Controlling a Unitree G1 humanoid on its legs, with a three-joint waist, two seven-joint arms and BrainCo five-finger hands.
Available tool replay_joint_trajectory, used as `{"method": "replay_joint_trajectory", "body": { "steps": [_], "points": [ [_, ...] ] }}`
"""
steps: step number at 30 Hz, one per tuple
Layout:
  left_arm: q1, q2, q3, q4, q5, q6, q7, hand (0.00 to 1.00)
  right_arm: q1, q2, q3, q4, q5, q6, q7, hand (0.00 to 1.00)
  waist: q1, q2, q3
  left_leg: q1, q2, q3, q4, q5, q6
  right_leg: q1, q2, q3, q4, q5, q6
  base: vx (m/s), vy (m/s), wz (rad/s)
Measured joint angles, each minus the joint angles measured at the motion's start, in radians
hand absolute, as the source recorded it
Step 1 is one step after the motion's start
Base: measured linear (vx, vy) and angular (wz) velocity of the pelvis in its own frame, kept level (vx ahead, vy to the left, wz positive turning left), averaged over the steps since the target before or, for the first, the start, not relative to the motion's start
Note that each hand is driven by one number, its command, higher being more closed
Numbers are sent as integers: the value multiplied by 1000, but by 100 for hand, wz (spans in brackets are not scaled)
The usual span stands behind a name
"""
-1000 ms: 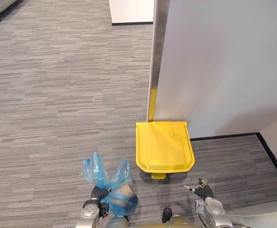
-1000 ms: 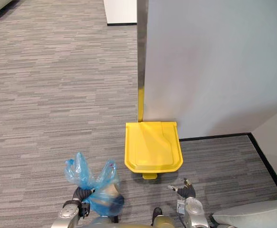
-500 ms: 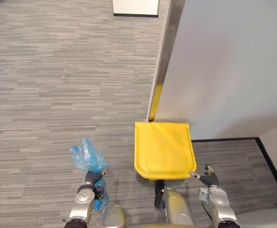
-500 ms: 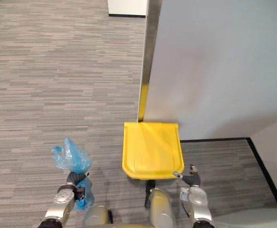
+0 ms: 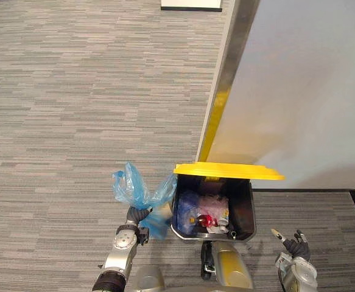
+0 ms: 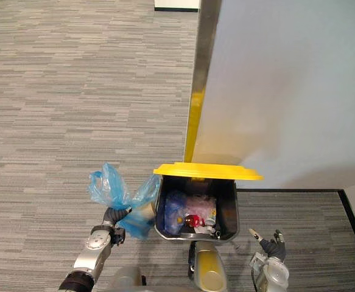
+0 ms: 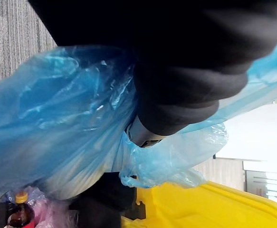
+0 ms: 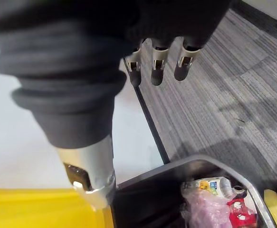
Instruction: Gather rubbish on tea table into small bin, then transfer packed bag to large trash can.
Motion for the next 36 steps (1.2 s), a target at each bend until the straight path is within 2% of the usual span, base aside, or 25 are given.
{"method": "replay_joint_trajectory", "body": {
  "steps": [5, 9, 14, 17, 22, 24, 28, 36],
  "points": [
    [64, -1, 12, 0, 0, 1, 7, 100, 15, 2, 3, 0, -1, -2, 0, 0, 3, 4, -63, -6, 2, -2, -33, -1, -2, -13, 1, -3, -17, 21, 1, -77, -13, 4],
    [85, 0, 18, 1, 0, 2, 7, 100, 20, 1, 32, 7, -2, 0, 5, 0, 3, 11, -84, -14, 1, -9, -40, 7, -15, -21, 1, -6, -21, 29, -3, -52, -28, 0],
    [80, 7, 15, 2, -1, 1, 5, 100, -8, 0, 185, 8, -11, 5, 43, 0, 2, 8, -114, -30, -5, -18, -116, 58, -38, -53, 1, -13, -51, 51, -17, -17, -59, 5],
    [65, 7, 5, 2, -1, 1, 4, 100, -77, -2, 295, 7, -14, 6, 49, 0, 8, 8, -115, -57, 3, -33, -130, 80, -46, -65, 3, -36, -70, 70, -34, -1, -57, 16],
    [49, 11, -10, -19, -2, -4, -2, 100, -205, -20, 436, -77, -50, 5, 68, 0, 51, 7, -115, -117, 10, -48, -138, 115, -56, -102, 11, -59, -87, 95, -50, -15, -68, 15],
    [43, 14, -10, -36, -3, -10, -1, 100, -281, -45, 484, -85, -51, 2, 69, 0, 59, 6, -115, -136, 10, -57, -151, 136, -59, -112, 9, -71, -99, 105, -54, -51, -76, 19],
    [43, 26, -10, -43, -8, -23, 6, 100, -385, -96, 515, -84, -52, 2, 67, 0, 85, 6, -107, -136, 12, -59, -199, 172, -69, -122, 15, -73, -132, 120, -54, -54, -60, 3],
    [36, 76, -11, -41, -34, -24, 8, 100, -510, -228, 528, -46, -53, 2, 68, 0, 83, 1, -43, -155, 12, -90, -208, 190, -73, -124, 28, -69, -155, 129, -39, -43, -30, 7]
  ]
}}
